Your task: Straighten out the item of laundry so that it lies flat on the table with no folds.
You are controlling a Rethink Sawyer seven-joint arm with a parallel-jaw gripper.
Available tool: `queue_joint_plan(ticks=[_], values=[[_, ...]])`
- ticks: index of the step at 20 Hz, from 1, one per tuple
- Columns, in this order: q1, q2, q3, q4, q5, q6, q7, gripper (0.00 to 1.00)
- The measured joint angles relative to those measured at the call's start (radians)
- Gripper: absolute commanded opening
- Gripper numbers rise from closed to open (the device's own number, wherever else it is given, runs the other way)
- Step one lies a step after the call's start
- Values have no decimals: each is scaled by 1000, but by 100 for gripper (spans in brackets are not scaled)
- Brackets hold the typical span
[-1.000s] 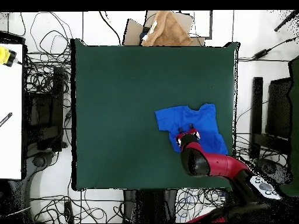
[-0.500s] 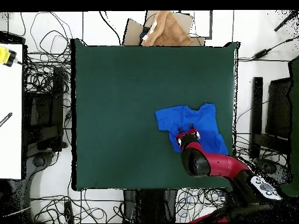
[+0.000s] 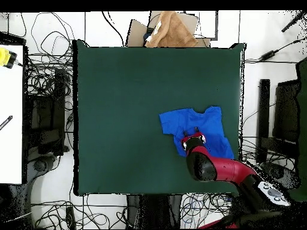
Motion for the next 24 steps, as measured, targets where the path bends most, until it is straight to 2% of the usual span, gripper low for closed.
queue_joint_plan(ticks=[7,8,24], values=[[-23,6,18,3,-3,0,0,100],[-22,8,20,5,-4,0,0,0],[-15,14,24,18,-5,-2,0,0]])
